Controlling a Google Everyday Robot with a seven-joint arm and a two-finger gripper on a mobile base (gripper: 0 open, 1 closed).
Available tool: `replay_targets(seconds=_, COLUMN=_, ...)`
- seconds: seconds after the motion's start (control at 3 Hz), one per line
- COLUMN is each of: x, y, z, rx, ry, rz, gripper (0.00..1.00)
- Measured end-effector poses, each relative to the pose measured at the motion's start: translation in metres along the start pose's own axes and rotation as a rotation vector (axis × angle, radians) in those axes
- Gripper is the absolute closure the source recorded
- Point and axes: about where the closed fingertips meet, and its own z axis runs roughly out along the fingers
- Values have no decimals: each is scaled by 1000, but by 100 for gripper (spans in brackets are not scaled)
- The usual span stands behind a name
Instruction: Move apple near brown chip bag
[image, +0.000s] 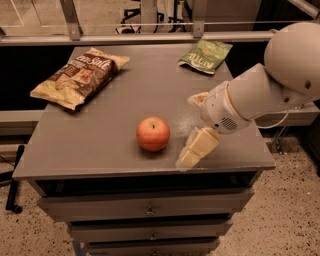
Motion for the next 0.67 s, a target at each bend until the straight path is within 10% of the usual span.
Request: replay_targets(seconds=0.67, x=-21, y=6, z=27, rx=-28, ry=-92, rz=5, gripper=0)
